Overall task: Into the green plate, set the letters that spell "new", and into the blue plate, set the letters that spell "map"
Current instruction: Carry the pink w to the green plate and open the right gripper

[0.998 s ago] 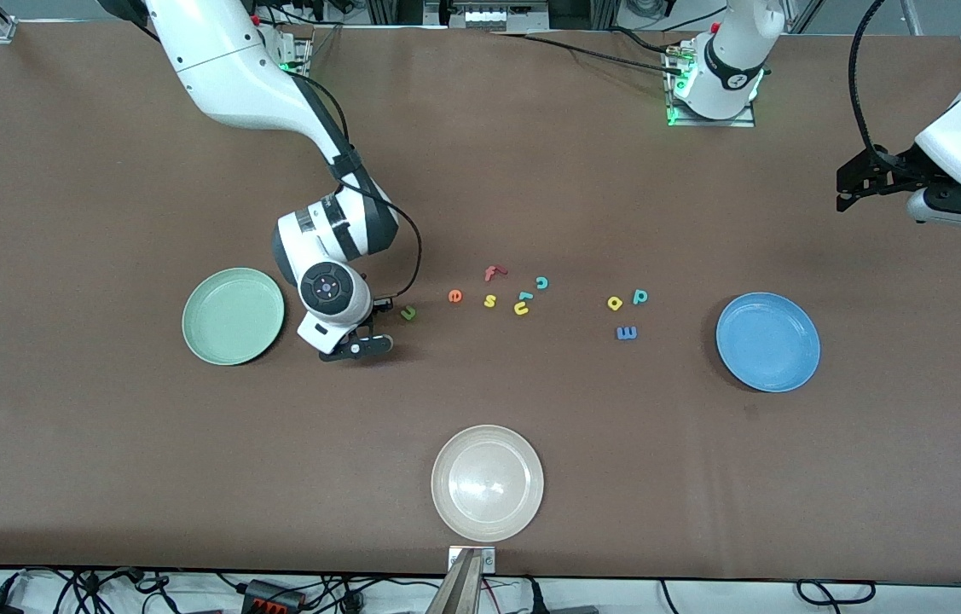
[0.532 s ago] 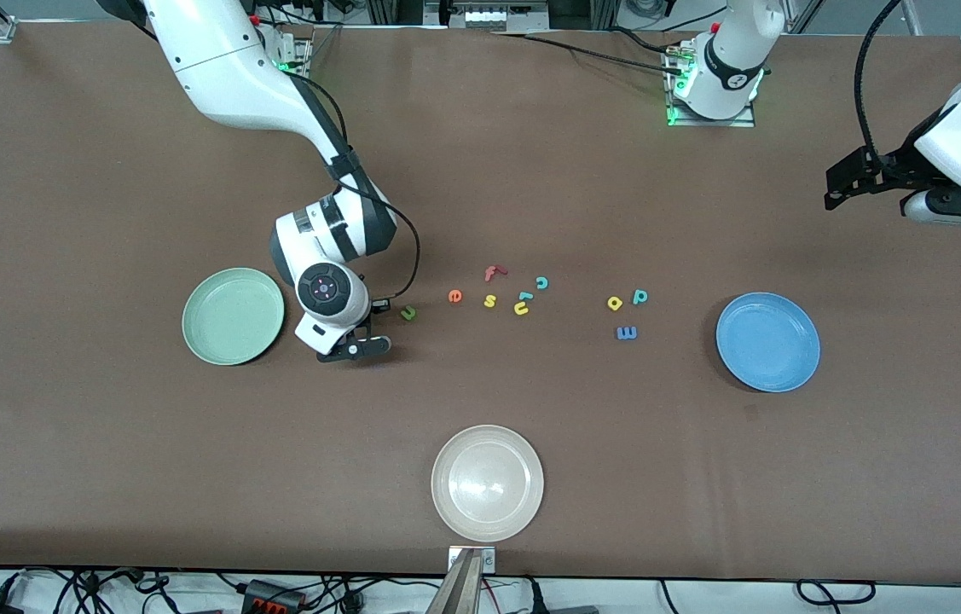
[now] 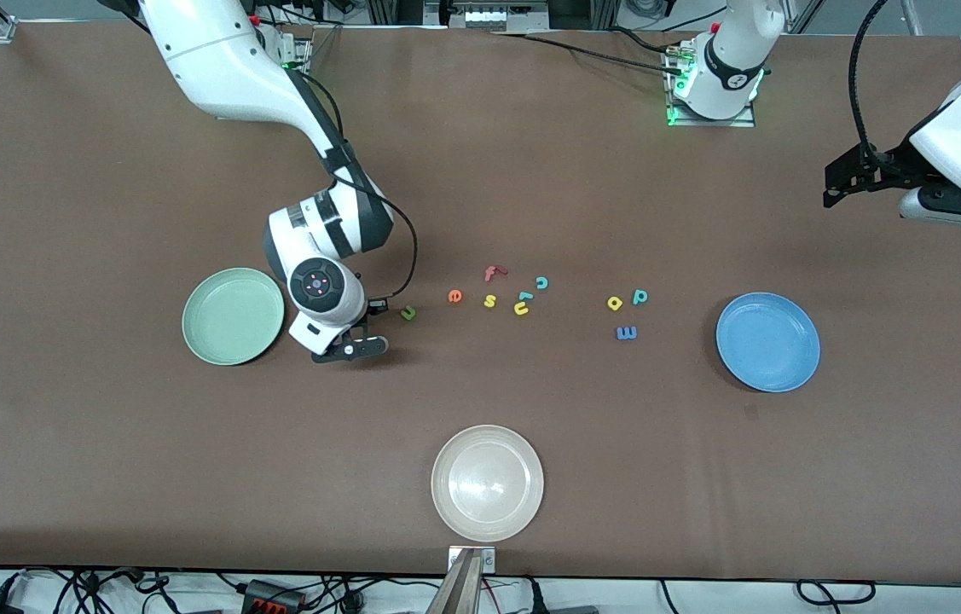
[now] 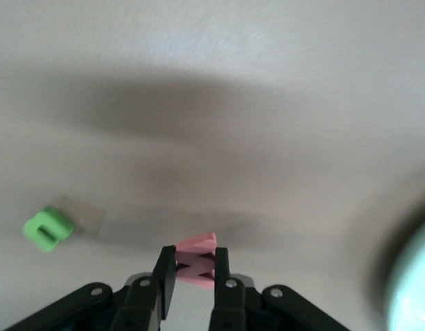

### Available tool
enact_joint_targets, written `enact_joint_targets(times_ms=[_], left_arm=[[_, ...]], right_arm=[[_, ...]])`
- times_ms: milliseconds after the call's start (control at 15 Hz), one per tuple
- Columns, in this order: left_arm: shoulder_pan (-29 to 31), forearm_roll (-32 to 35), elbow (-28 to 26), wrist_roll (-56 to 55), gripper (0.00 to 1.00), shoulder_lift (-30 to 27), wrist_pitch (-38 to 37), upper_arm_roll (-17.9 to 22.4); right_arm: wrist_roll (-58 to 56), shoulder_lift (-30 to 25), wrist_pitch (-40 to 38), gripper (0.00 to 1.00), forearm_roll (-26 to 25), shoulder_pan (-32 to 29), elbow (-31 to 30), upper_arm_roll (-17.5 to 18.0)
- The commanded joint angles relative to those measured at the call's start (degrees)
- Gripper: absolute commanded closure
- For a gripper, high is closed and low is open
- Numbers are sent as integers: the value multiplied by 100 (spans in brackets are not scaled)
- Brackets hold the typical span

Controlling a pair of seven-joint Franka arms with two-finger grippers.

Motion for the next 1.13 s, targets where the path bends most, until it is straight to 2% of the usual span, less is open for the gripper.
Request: enact_joint_targets(times_ms=[0,200,466,732,1065], left_arm=[[2,-3,192,134,0,74,-120,-20],[2,-3,183,134,0,74,-120,-20],[2,-3,192,125,0,74,-120,-29],[2,-3,183,125,0,74,-120,-37],[2,-3,183,125,0,74,-120,-46]], right_arm=[[-179,-775,-714,94,66,-528,-162,-9],[-635,-1039,-1129,94,40,-1240,-336,-17],[-1514,-1181,-989,94,-4,-1989,-891,-26],[-1524,-1014,-393,94,-4,-2008,-1181,-26],[-1533,-636,118,94,-48,-2016,-1199,-35]])
